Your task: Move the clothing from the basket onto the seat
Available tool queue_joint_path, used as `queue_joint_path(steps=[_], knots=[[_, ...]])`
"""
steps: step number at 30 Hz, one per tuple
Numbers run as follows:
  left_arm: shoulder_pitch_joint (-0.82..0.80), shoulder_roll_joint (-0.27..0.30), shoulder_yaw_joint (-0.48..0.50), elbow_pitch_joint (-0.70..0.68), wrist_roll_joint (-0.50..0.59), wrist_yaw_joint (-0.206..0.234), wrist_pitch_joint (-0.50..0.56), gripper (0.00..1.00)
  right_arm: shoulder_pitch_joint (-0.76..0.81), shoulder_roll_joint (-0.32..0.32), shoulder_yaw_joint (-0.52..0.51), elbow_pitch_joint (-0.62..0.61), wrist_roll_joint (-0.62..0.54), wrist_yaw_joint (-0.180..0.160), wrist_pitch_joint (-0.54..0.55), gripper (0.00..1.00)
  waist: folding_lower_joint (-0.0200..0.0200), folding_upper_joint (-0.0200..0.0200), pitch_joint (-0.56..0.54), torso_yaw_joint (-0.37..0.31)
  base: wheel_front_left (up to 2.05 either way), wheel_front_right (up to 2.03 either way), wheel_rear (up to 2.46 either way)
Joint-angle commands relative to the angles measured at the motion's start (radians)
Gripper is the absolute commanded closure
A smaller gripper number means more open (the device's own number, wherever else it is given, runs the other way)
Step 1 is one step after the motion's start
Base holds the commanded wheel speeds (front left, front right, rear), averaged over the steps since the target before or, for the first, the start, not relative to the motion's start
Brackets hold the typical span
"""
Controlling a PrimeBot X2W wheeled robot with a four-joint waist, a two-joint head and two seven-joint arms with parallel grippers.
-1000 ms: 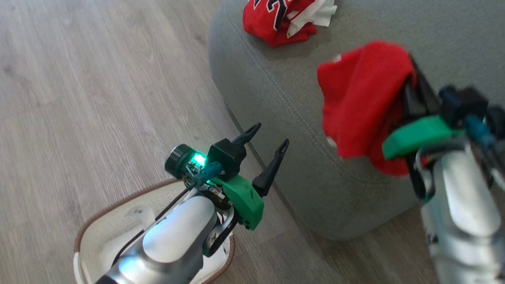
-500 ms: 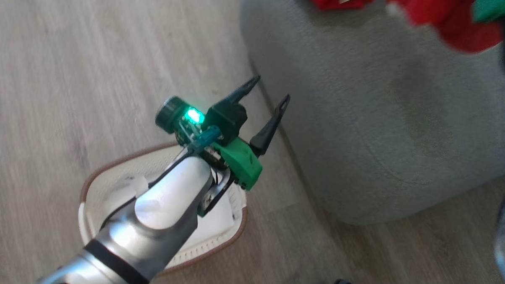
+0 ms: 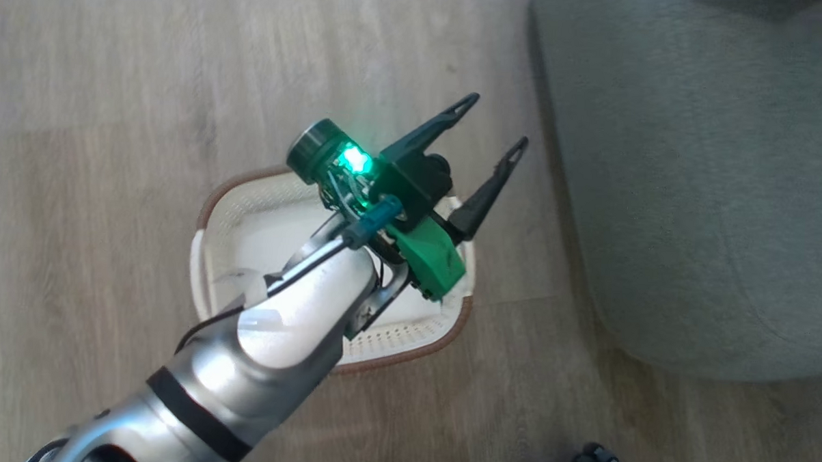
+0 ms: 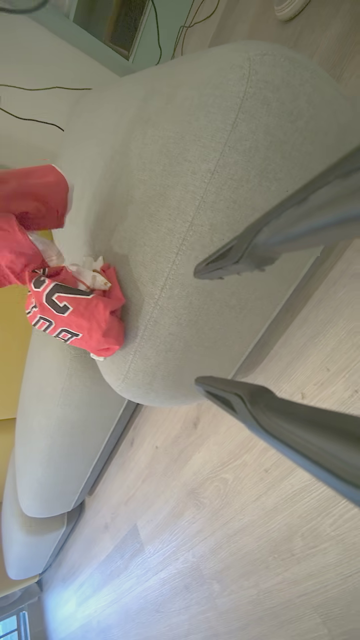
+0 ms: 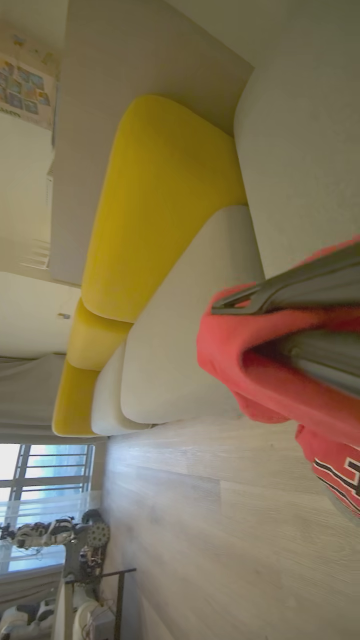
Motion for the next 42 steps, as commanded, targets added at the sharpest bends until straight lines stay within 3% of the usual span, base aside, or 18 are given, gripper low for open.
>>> queue_joint_path(steps=[1, 13, 14, 17, 18, 19, 27, 42], knots=[[-0.034, -0.002, 0.008, -0.038, 0.009, -0.002, 0.005, 0.00, -0.021, -0.009, -0.019, -0.004, -0.030, 0.000, -0.015, 1.00, -0.0001, 0.0000, 0.054, 0.058, 0.00, 0.00, 0.00], [-0.038, 0.003, -0.004, -0.046, 0.002, 0.010, 0.004, 0.00, 0.061, 0.055, -0.216, 0.129, -0.225, 0.000, -0.035, 1.00, -0.0001, 0.0000, 0.094, 0.099, 0.00, 0.00, 0.00], [-0.037, 0.003, -0.003, -0.045, 0.000, 0.010, 0.003, 0.00, 0.065, 0.061, -0.230, 0.133, -0.239, 0.000, -0.036, 0.83, -0.0001, 0.0000, 0.093, 0.098, 0.00, 0.00, 0.00], [-0.035, 0.005, -0.002, -0.040, -0.006, 0.013, 0.002, 0.00, 0.066, 0.089, -0.251, 0.148, -0.267, 0.000, -0.037, 0.14, -0.0001, 0.0000, 0.088, 0.091, 0.00, 0.00, 0.00], [-0.035, 0.005, -0.002, -0.040, -0.006, 0.013, 0.002, 0.00, 0.066, 0.089, -0.251, 0.148, -0.267, 0.000, -0.037, 0.14, -0.0001, 0.0000, 0.088, 0.091, 0.00, 0.00, 0.00], [-0.035, 0.007, 0.000, -0.039, -0.008, 0.014, 0.001, 0.00, 0.064, 0.099, -0.248, 0.154, -0.273, 0.000, -0.038, 0.00, -0.0001, 0.0000, 0.085, 0.086, 0.00, 0.00, 0.00], [-0.030, 0.030, 0.022, -0.038, -0.029, 0.024, -0.007, 0.00, 0.088, 0.153, -0.141, 0.173, -0.227, 0.000, -0.043, 0.00, -0.0001, 0.0000, 0.041, 0.029, 0.00, 0.00, 0.00], [0.047, 0.038, 0.081, -0.017, -0.109, 0.045, -0.035, 0.00, 0.314, 0.179, 0.191, -0.028, 0.027, 0.000, -0.043, 0.00, -0.0001, 0.0000, -0.145, -0.030, 0.00, 0.00, 0.00]])
